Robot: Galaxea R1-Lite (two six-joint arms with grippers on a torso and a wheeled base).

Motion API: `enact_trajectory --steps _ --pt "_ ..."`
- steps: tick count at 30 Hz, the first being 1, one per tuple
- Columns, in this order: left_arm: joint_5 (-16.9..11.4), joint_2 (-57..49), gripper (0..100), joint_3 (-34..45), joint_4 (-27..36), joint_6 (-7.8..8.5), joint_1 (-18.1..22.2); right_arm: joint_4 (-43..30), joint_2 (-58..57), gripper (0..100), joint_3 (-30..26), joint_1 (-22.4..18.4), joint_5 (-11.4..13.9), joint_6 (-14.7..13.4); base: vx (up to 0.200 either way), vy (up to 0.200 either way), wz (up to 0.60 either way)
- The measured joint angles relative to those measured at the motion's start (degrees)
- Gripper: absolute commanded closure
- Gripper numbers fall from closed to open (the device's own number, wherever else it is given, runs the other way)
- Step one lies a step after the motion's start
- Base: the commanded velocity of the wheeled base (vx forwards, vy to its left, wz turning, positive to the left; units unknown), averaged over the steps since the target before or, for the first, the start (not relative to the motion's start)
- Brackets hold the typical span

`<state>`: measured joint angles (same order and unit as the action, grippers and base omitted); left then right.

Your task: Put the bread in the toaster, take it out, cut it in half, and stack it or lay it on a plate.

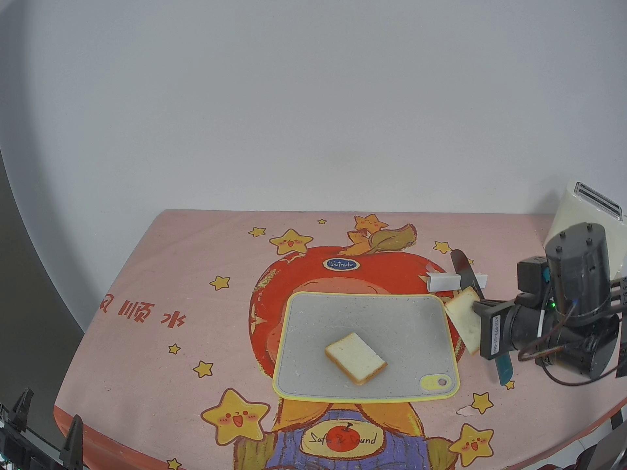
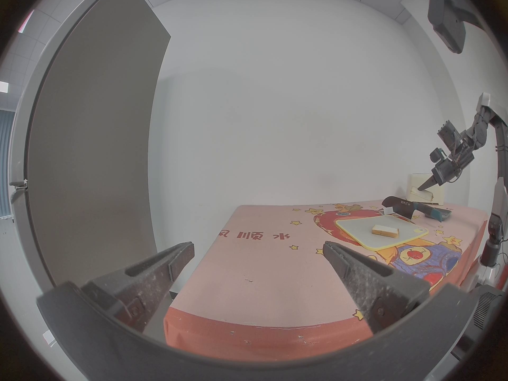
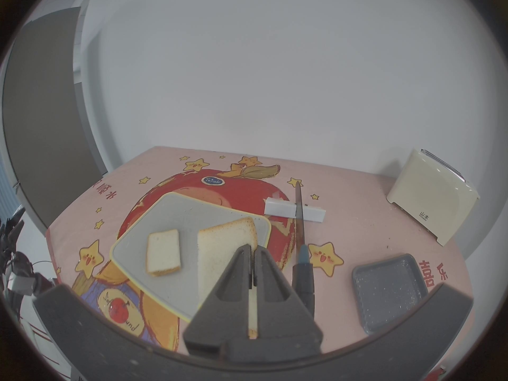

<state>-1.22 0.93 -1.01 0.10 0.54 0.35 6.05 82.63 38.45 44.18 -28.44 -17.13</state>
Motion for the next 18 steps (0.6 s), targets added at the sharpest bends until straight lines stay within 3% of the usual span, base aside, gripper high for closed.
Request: enact_trajectory --steps 12,15,18 --pt "0.16 0.0 0 0.0 -0.07 0.01 -0.11 0.27 -2.72 100 -0.85 0.61 -0.05 0.0 0.0 0.0 0.0" --pt "0.32 0.0 0 0.0 -0.1 -0.07 -0.11 0.27 -2.84 100 -0.85 0.78 -0.02 0.0 0.0 -0.2 0.0" --pt "0.35 0.0 0 0.0 -0.1 -0.16 -0.11 0.27 -2.86 100 -0.85 0.74 0.01 -0.02 0.0 0.0 0.0"
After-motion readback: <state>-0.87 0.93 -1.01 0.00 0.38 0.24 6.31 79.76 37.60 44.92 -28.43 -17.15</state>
